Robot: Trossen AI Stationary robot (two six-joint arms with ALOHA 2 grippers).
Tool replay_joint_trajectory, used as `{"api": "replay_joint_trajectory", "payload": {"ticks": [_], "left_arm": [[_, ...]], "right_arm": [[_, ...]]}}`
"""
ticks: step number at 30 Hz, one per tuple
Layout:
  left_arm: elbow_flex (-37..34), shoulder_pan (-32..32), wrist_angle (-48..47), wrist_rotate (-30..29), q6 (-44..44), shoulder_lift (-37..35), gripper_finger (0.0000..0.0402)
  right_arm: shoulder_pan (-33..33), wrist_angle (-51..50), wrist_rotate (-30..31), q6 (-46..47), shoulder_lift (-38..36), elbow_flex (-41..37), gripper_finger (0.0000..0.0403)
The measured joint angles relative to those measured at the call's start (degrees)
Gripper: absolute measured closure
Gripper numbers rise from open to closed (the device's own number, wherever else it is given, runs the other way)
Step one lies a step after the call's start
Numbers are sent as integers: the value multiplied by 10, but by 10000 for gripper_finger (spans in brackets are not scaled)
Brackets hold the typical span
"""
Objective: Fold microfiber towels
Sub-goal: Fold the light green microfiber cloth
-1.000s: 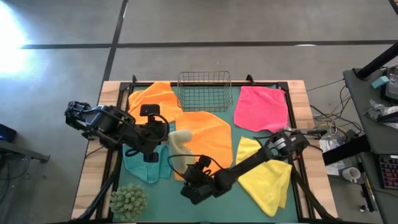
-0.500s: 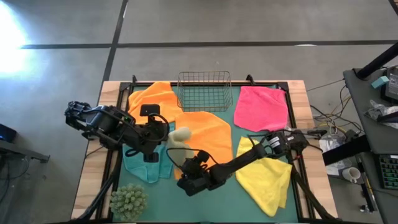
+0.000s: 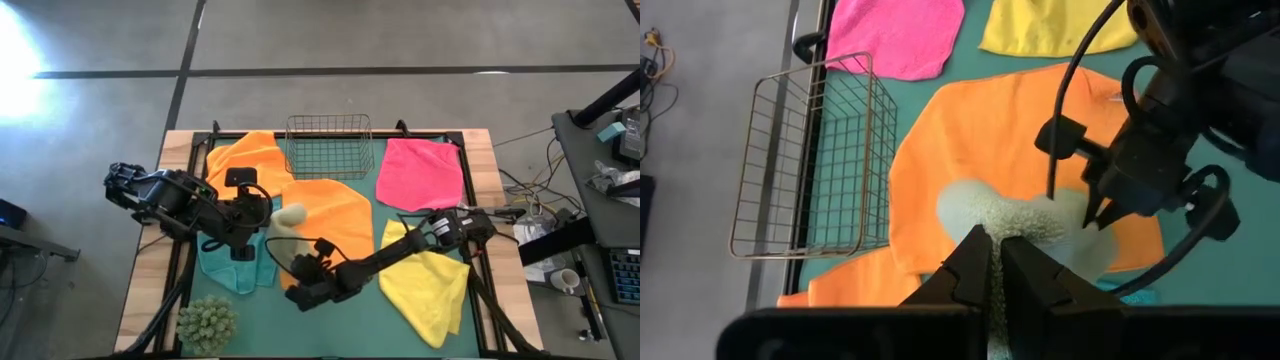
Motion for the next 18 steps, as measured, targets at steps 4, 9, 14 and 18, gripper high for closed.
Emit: {"api": "replay_joint_trajectory", "payload": {"ticks": [4, 9, 14, 18], "left_arm": [[0, 0, -3, 0, 0, 0, 402], [0, 0, -3, 17, 0, 0, 402], [-7, -1, -3, 66, -17, 1, 402], [-18, -4, -3, 102, -31, 7, 401]], "right_arm": [[19, -58, -25, 6, -27, 0, 394], [49, -180, -26, 22, -87, 6, 394], [71, -276, -25, 45, -162, 7, 394], [77, -332, -32, 51, -220, 7, 394]]}}
